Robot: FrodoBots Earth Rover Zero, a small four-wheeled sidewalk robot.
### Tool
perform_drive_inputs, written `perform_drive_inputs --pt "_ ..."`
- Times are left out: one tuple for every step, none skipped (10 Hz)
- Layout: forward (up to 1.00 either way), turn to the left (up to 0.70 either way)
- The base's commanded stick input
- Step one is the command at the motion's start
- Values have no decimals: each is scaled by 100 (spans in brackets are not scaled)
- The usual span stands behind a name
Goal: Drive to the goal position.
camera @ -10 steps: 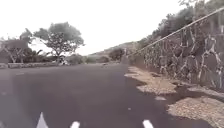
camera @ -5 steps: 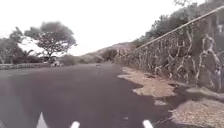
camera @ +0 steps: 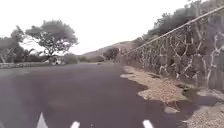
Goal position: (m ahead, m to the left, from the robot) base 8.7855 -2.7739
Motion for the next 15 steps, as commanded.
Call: perform_drive_inputs --pt "50 0" --pt "50 0" --pt "50 0" --pt "50 0" --pt "50 0" --pt "50 0" --pt "50 0" --pt "50 -36" --pt "50 -50" --pt "50 -50" --pt "50 -50" --pt "50 -50" --pt "50 -18" --pt "50 0" --pt "50 0"
